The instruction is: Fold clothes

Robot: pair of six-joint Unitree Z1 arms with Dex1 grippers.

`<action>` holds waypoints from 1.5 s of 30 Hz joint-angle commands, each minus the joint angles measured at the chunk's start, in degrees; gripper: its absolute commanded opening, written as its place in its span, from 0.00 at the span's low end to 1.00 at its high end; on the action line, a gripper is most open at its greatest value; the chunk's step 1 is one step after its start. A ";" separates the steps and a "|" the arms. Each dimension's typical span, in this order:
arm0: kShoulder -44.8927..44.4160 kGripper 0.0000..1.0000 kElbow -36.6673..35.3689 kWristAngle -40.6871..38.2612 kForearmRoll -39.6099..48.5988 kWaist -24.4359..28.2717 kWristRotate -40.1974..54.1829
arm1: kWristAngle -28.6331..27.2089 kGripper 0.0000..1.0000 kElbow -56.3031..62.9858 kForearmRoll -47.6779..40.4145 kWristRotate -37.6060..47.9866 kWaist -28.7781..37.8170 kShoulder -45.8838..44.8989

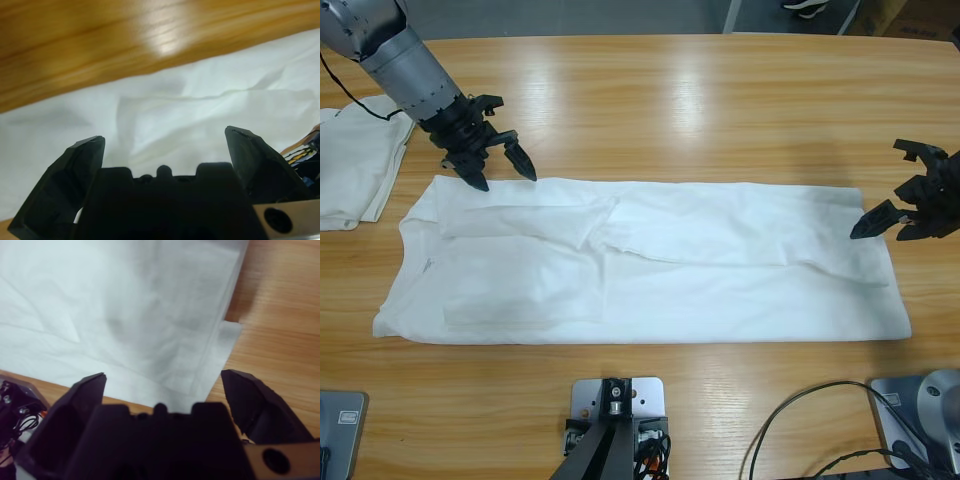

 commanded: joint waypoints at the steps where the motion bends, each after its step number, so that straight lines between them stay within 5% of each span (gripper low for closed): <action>1: 2.79 0.94 2.14 -1.38 -2.91 0.20 -1.32 | 0.43 0.94 1.99 -1.47 1.20 0.52 1.26; 11: 3.25 0.81 5.64 -0.69 -7.25 -1.53 -3.06 | 0.51 0.94 2.94 -2.16 1.53 0.50 1.19; 13: 3.38 0.63 5.60 -1.08 -7.39 -2.14 -3.25 | 0.60 0.94 3.18 -2.26 1.74 0.52 1.19; 16: 3.85 0.10 6.29 -1.73 -7.34 -2.39 -3.13 | 0.60 0.94 3.22 -2.26 2.02 0.52 1.11; 17: 3.90 0.00 6.57 -1.89 -7.34 -2.39 -2.82 | 0.62 0.94 3.22 -2.26 2.18 0.52 1.11; 29: -0.76 0.00 8.89 3.11 -6.07 -2.37 -1.13 | 0.78 0.94 4.38 -2.84 2.32 0.52 1.19; 37: -3.27 0.00 -2.26 12.91 1.70 -4.39 3.42 | 0.95 0.94 4.75 -2.88 2.48 0.52 0.54; 45: 0.67 0.00 -2.80 12.88 1.66 -6.47 3.21 | 0.95 0.94 5.50 -3.23 2.99 0.50 0.12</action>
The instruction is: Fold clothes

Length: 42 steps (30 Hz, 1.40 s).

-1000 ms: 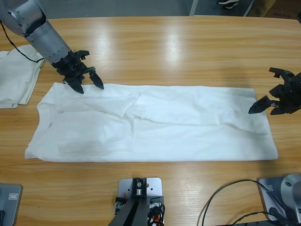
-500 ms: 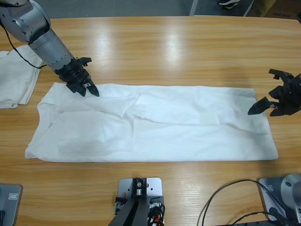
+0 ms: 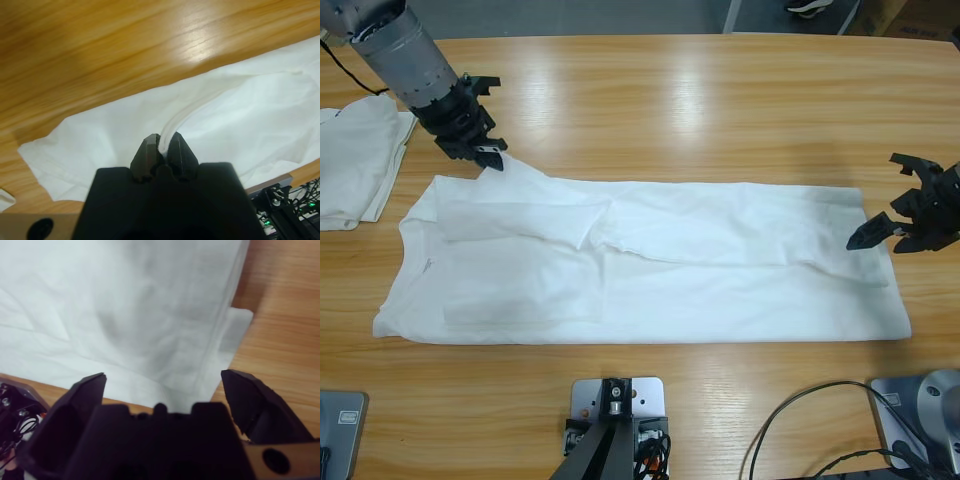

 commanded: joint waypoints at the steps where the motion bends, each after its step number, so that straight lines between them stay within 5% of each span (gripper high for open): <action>1: 3.93 0.00 -0.83 1.01 0.74 -2.59 0.61 | 0.75 0.94 1.90 -0.74 1.09 0.48 0.02; 9: 3.58 0.00 -9.97 4.37 1.88 -2.50 -2.41 | 0.75 0.94 2.13 -0.92 1.18 0.50 0.12; 21: 6.60 0.00 -4.20 -3.52 7.39 -2.55 -1.80 | 0.92 0.94 2.48 -1.45 1.26 0.50 0.30; 22: 6.30 0.26 -3.46 -2.82 7.30 -2.64 -1.80 | 0.92 0.94 2.52 -1.46 1.26 0.50 0.26; 23: 5.65 0.82 -3.15 -2.05 6.89 -2.97 -1.53 | 0.92 0.94 2.57 -1.53 1.26 0.48 0.16; 24: 4.49 0.96 -3.17 -0.32 6.51 -3.38 -1.43 | 0.92 0.94 2.60 -1.53 1.26 0.50 0.00; 33: -9.52 0.97 -2.85 13.92 14.36 -5.66 -7.62 | 1.10 0.95 2.92 -1.53 1.32 0.50 -0.79; 42: -7.34 0.98 -1.57 6.25 9.30 -18.53 -17.74 | 0.75 0.95 2.92 -1.88 1.35 0.48 -1.07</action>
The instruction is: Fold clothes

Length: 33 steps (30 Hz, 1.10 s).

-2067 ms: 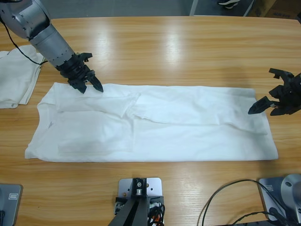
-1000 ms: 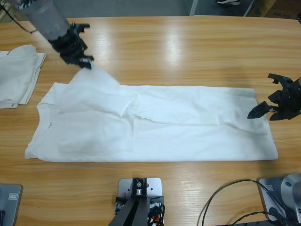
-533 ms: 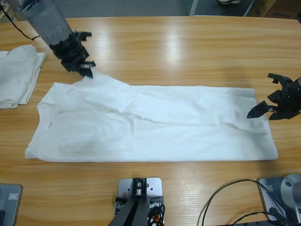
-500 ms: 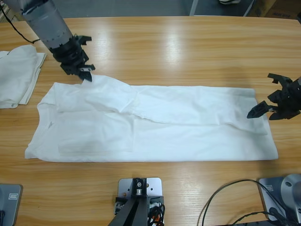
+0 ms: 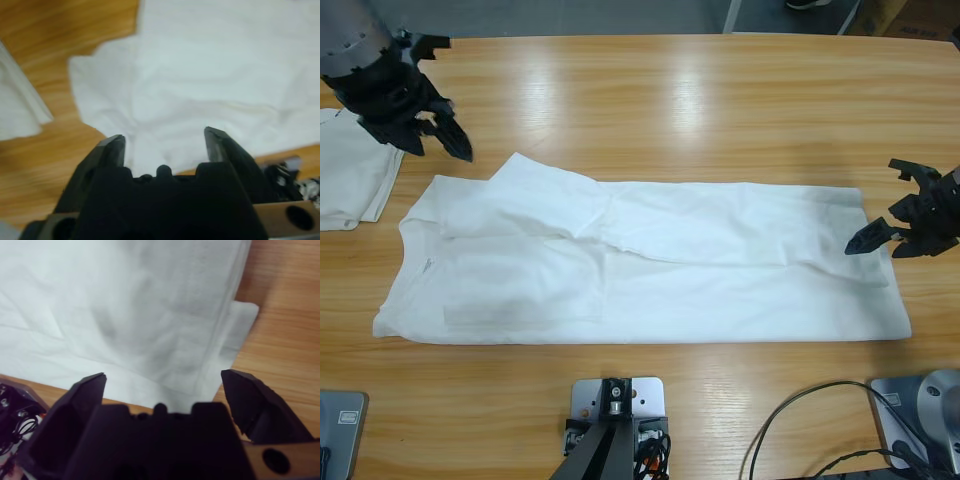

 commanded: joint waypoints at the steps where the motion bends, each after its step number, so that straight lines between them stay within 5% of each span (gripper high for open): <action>1: 4.59 0.98 3.16 -4.18 -5.73 -10.45 -8.44 | 0.61 0.95 1.58 -0.85 0.99 0.50 -1.24; 13: 18.54 1.00 -1.25 3.10 -9.52 -8.02 -6.25 | 0.61 0.94 2.85 -1.79 1.43 0.50 -3.40; 21: 16.12 1.00 11.95 -0.54 -11.75 -10.22 -10.64 | 0.69 0.95 3.20 -3.02 1.60 0.50 -2.47; 33: 9.30 1.00 13.93 -8.05 -11.40 -18.20 -21.61 | 0.78 0.95 3.78 -4.25 1.76 0.50 -1.63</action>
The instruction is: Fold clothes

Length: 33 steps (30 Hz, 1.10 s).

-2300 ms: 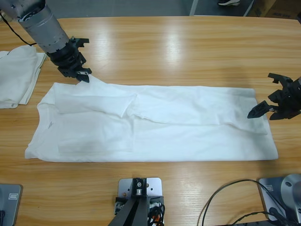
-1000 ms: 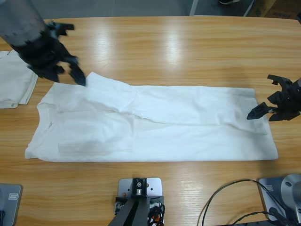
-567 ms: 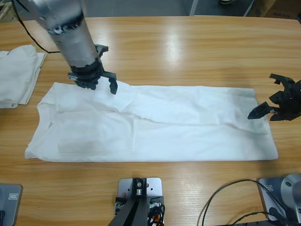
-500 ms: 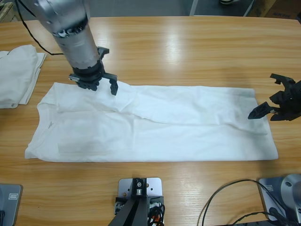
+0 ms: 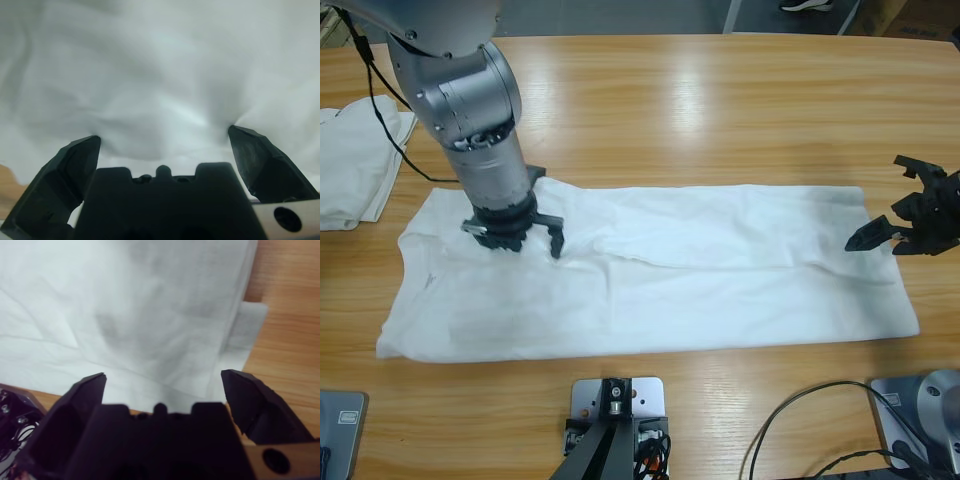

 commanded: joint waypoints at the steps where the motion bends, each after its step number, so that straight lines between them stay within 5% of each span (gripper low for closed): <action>1: -3.66 1.00 1.99 -4.09 1.80 -5.86 -6.90 | 0.78 0.95 1.90 -1.55 0.79 0.48 0.99; 10: -10.27 1.00 -2.60 -2.63 8.02 -3.88 -4.90 | -1.62 0.98 0.77 2.14 4.90 -4.02 -7.48; 23: -11.59 1.00 -3.65 -2.56 11.54 -4.02 -1.09 | 20.86 0.90 -11.43 11.44 -16.31 -28.81 19.10; 26: -11.59 1.00 -3.64 -2.54 11.91 -4.02 -0.08 | 21.98 0.92 -11.85 10.80 -19.32 -30.57 20.21; 33: -11.06 1.00 -4.92 -2.54 11.96 -4.02 0.30 | 14.88 0.92 -16.47 19.56 -18.39 -32.39 20.43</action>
